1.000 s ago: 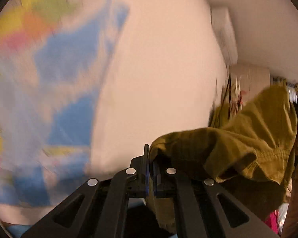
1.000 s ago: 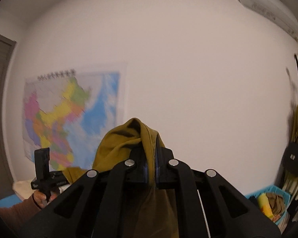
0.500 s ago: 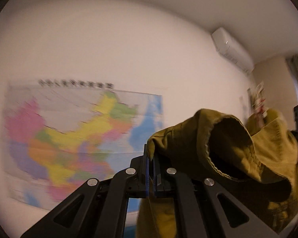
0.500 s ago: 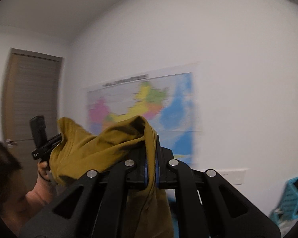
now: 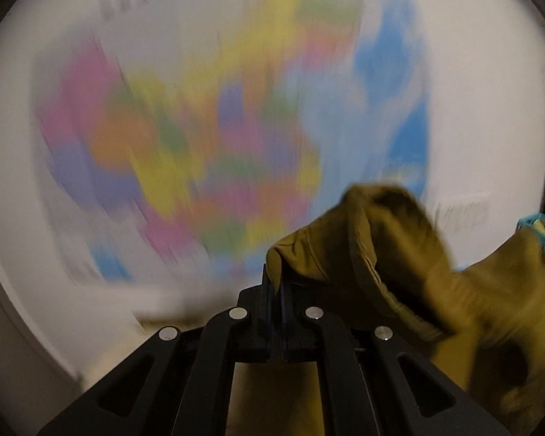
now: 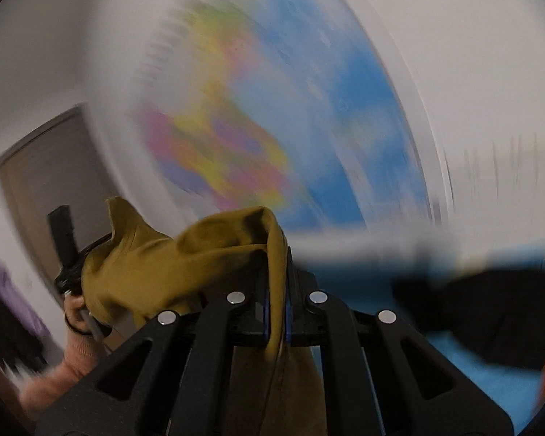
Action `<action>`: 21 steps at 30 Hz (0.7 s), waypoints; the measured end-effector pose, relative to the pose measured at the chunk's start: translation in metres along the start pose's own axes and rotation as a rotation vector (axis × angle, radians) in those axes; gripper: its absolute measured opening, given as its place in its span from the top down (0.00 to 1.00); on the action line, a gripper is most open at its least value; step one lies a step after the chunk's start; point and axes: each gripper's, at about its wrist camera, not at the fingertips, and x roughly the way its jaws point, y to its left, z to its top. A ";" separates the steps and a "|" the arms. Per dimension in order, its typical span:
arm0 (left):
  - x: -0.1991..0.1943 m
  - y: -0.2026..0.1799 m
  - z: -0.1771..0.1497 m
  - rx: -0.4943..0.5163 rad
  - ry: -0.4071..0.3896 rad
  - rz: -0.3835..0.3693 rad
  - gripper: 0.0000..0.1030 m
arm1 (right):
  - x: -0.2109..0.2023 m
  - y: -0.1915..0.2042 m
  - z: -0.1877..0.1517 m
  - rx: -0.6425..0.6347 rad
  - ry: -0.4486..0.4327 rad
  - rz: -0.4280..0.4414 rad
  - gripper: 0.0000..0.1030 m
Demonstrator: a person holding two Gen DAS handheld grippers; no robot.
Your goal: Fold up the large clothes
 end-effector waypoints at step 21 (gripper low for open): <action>0.167 0.062 -0.106 0.056 0.363 -0.253 0.35 | 0.138 0.016 -0.066 -0.717 0.352 -0.490 0.26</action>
